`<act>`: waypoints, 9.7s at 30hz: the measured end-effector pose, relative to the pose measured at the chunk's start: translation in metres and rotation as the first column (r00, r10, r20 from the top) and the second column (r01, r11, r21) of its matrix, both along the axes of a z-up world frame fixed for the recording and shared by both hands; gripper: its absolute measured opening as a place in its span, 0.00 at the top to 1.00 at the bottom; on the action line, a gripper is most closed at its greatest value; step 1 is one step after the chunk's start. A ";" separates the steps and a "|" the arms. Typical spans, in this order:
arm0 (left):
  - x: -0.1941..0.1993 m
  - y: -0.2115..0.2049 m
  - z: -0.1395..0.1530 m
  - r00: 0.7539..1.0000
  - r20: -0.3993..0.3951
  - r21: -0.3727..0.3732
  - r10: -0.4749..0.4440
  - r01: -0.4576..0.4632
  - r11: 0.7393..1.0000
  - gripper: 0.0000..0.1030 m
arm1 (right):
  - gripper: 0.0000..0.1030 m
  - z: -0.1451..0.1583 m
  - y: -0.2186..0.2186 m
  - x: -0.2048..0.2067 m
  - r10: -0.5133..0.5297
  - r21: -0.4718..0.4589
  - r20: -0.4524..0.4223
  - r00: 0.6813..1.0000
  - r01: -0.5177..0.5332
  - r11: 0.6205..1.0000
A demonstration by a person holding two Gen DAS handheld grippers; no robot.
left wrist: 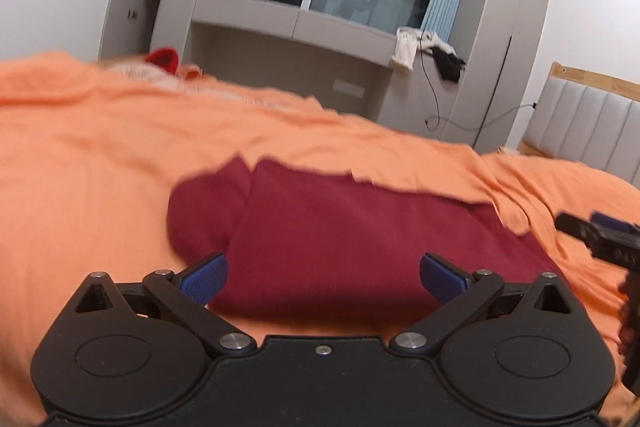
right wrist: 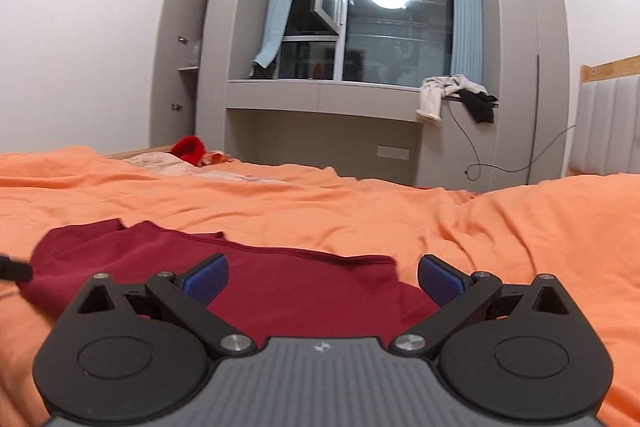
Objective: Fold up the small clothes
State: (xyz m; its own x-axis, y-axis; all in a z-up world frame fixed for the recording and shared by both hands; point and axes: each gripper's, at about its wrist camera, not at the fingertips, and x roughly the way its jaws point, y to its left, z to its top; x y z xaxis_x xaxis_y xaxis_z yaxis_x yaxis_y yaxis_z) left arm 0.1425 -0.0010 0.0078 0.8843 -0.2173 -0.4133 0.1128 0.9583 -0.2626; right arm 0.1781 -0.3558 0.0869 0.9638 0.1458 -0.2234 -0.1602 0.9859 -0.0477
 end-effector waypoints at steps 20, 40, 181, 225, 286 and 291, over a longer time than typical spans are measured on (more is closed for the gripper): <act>0.011 0.007 -0.029 0.987 -0.120 -0.194 0.104 -0.126 0.973 0.01 | 0.00 -0.032 0.052 0.008 0.076 -0.035 0.019 0.997 -0.075 0.997; 0.012 0.004 -0.032 0.985 -0.156 -0.304 0.068 -0.113 0.946 0.01 | 0.00 -0.067 0.070 0.035 0.080 -0.027 -0.134 0.988 -0.085 0.996; 0.101 -0.179 0.021 0.939 0.069 0.221 -0.337 0.315 0.923 0.02 | 0.00 -0.048 -0.163 0.056 0.009 0.429 -0.328 0.945 0.140 0.892; 0.136 -0.129 -0.044 0.940 -0.114 0.036 -0.321 0.327 0.944 0.00 | 0.00 -0.068 -0.181 0.085 0.021 0.621 -0.453 0.891 0.298 0.725; 0.128 -0.123 -0.050 0.946 -0.083 0.020 -0.313 0.316 0.949 0.00 | 0.32 -0.056 -0.150 0.043 0.029 0.426 -0.331 0.943 0.122 0.896; 0.128 -0.122 -0.051 0.946 -0.084 0.020 -0.312 0.315 0.949 0.00 | 0.15 -0.064 -0.182 0.051 0.078 0.649 -0.328 0.941 0.164 0.743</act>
State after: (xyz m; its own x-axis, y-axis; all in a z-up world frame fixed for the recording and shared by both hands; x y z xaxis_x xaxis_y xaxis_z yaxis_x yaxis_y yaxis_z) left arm 0.2704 -0.1234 -0.0429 0.7383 -0.4633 -0.4902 0.3889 0.8862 -0.2518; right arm 0.2290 -0.5382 0.0225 0.8654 0.3321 -0.3752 -0.0028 0.7520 0.6592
